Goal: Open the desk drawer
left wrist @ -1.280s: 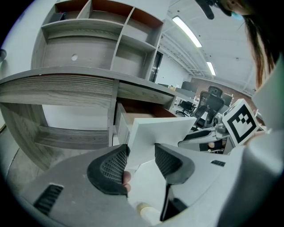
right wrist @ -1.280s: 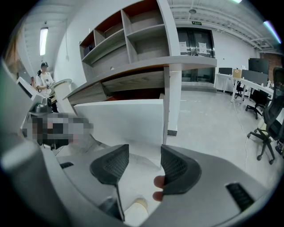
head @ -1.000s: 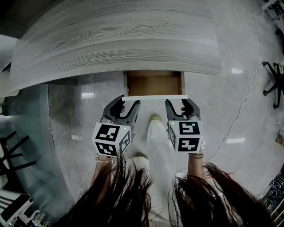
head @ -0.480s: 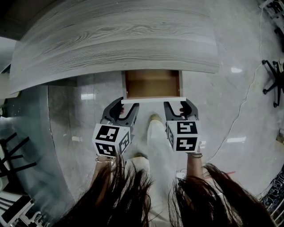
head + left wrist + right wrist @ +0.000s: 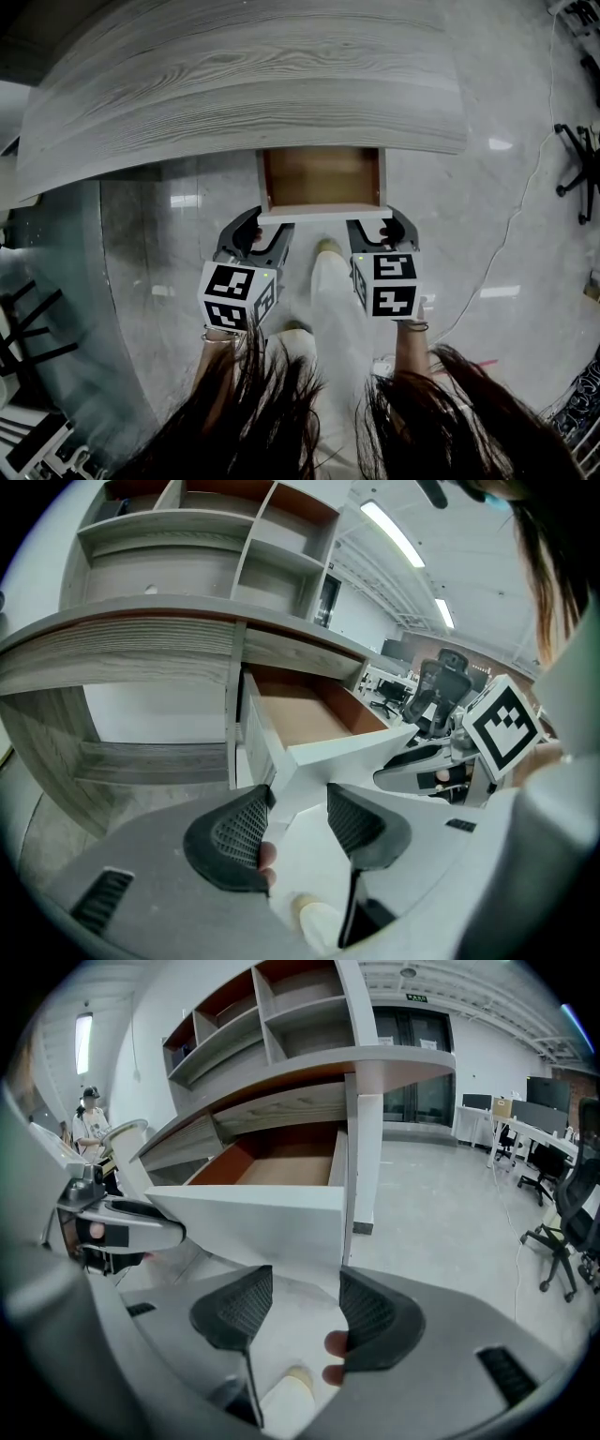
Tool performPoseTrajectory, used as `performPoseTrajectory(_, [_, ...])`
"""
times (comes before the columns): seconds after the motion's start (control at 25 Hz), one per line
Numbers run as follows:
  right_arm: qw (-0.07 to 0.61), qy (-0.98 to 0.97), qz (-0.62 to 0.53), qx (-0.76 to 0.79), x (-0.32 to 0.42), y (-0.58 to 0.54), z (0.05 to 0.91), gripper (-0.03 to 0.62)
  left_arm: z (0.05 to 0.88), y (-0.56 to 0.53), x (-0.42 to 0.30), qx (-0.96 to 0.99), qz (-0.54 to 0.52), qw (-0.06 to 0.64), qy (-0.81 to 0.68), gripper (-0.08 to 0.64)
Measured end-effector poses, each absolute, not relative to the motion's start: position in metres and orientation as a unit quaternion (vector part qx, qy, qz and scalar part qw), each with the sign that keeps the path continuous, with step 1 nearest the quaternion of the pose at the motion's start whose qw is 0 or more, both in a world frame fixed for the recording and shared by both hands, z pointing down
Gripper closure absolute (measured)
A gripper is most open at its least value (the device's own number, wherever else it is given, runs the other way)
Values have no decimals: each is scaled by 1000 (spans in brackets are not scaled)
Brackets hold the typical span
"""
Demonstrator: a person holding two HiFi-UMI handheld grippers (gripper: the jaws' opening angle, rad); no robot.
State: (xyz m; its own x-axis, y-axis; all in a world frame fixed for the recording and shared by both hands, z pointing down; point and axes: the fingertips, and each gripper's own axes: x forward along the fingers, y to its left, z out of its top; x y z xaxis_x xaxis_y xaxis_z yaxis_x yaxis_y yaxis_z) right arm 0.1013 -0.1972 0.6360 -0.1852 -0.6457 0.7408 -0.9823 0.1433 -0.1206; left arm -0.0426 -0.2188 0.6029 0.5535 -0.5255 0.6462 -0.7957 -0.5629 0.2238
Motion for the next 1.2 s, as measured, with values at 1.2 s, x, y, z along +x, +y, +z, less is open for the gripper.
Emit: performPoseTrajectory(1.2, [291, -697, 331, 565, 104, -198, 662, 373, 633, -215, -43, 842, 299, 251, -373, 371])
